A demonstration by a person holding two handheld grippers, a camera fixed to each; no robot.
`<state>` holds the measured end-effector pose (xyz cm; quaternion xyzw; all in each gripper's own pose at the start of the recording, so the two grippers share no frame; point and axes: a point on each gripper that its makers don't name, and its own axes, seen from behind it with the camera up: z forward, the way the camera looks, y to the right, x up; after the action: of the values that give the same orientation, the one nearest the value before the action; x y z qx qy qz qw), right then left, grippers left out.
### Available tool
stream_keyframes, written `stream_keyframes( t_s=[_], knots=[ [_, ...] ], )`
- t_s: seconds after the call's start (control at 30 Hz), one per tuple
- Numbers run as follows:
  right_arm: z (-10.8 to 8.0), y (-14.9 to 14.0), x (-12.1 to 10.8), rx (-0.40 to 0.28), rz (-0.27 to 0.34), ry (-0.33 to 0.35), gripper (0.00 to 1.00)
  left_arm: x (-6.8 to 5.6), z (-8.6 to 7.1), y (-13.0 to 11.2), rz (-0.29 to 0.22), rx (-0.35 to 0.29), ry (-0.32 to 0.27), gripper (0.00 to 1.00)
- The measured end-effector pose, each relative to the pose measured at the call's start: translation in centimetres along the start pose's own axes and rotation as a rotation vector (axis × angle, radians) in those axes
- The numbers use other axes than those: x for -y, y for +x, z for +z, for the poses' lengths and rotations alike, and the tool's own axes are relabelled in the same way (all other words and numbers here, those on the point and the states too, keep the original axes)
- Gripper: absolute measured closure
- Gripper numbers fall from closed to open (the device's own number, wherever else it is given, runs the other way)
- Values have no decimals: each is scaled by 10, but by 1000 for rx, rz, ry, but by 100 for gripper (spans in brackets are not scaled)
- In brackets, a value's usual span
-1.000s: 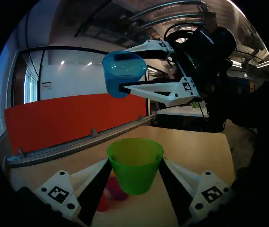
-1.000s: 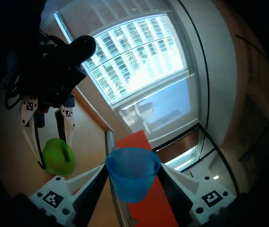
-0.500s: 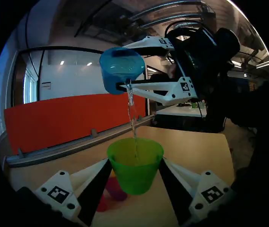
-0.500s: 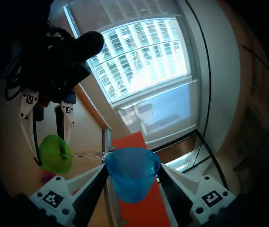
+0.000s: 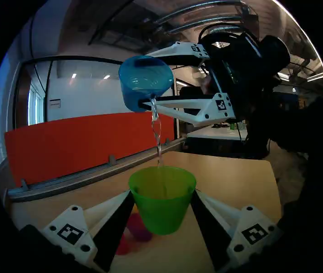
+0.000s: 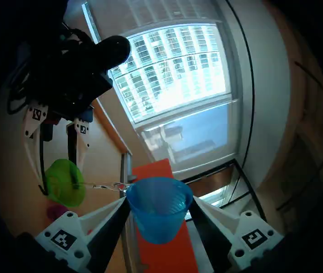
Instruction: Pour water
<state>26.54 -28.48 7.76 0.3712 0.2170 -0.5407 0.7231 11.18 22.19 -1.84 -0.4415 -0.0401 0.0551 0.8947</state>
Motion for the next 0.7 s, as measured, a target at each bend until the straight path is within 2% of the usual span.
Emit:
stream_keyframes(
  t_s=[0.7],
  knots=[
    [3,2,-10,4,-85,-15,10,-1,1,1,5,1,-2,16]
  ],
)
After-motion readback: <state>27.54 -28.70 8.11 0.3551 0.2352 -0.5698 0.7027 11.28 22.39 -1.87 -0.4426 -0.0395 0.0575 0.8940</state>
